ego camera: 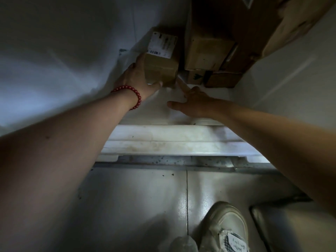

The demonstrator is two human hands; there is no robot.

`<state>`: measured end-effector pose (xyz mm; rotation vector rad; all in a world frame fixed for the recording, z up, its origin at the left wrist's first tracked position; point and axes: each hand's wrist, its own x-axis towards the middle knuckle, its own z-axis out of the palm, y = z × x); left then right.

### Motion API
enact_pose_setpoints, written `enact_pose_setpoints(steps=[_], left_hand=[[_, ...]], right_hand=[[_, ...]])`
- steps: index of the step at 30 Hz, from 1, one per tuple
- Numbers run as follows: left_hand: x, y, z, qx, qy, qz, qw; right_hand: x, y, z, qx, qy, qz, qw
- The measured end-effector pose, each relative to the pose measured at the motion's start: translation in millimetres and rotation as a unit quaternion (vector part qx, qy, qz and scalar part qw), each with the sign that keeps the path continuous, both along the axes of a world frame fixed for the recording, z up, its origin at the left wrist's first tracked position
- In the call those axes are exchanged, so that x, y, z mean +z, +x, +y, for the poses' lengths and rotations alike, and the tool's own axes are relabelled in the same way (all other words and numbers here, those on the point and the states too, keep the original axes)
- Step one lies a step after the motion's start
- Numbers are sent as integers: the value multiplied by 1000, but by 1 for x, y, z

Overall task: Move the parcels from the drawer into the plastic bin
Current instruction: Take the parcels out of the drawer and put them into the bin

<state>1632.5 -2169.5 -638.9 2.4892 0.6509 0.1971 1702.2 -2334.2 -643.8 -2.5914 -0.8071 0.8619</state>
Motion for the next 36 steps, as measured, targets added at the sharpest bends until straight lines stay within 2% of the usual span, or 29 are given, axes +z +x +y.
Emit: enact_pose_setpoints(steps=[3, 7, 10, 14, 18, 22, 28, 36], left_hand=[[3, -7, 1, 32, -34, -14, 999], [10, -18, -2, 97, -10, 14, 995], [15, -20, -6, 118, 7, 33, 992], [21, -23, -11, 113, 4, 22, 993], [39, -42, -15, 98, 10, 15, 995], [70, -70, -26, 87, 39, 6, 995], [125, -115, -43, 71, 58, 45, 995], [164, -203, -102, 63, -21, 15, 998]], right_hand=[[3, -7, 7, 26, 1, 10, 1000], [5, -12, 10, 79, -4, 5, 997], [4, -13, 3, 65, 0, 16, 998], [12, -10, -13, -22, 35, 28, 999], [32, -19, -27, -51, 64, 26, 996], [60, -46, -37, -36, 83, 30, 995], [111, -96, -61, -24, 82, 33, 996], [153, -178, -108, -75, 175, 20, 981]])
